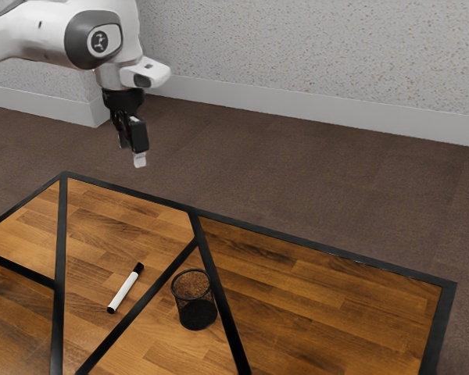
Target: Put the marker into the pen holder.
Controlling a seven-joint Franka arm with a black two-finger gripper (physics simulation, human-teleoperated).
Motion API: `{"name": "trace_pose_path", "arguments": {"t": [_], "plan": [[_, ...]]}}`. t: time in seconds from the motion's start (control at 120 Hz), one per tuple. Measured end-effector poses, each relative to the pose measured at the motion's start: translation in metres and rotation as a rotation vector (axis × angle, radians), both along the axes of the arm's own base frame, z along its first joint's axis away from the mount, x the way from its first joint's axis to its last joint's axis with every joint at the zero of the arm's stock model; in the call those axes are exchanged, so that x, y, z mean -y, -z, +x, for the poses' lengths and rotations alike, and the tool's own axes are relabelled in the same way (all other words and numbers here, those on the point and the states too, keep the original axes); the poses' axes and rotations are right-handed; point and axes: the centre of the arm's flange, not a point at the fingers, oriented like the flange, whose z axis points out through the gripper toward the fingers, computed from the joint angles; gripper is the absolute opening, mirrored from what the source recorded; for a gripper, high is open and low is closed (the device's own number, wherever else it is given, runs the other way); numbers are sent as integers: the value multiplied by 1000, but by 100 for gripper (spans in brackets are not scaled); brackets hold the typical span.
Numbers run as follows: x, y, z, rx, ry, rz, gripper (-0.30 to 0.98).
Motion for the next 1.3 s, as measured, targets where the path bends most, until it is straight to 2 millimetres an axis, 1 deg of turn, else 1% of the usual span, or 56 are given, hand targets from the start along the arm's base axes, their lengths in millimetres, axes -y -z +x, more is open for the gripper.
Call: {"name": "trace_pose_path", "arguments": {"t": [0.108,0.275,0.308,0.358,0.383,0.442,0.508,0.567,0.6,0.758,0.842,0.875,0.917,0.95,0.975,1.025,1.058,1.075,1.1,1.133,1.192,1.3], "plan": [[-10,0,0,-1,23,-4,69],[-10,-4,-1,6,57,-6,69],[-13,6,-4,-2,46,-9,69],[-22,37,-16,-22,19,-25,69],[-27,46,-19,-20,3,-28,68],[-43,58,-21,-1,-36,-30,69],[-61,63,-21,29,-84,-32,69],[-76,94,-31,16,-148,-32,69],[-85,104,-34,20,-190,-29,69],[-129,121,-42,60,-377,-18,69],[-148,153,-56,52,-481,-17,69],[-157,162,-58,59,-521,-13,69],[-165,173,-55,68,-563,-6,69],[-163,176,-48,82,-577,-1,69],[-153,179,-40,92,-571,2,69],[-116,185,-22,105,-526,5,69],[-91,189,-14,112,-499,5,68],[-82,190,-12,116,-493,5,68],[-74,191,-10,120,-493,5,67],[-71,193,-8,126,-504,5,66],[-73,198,-9,131,-539,6,62],[-76,228,-13,106,-601,20,46]]}}
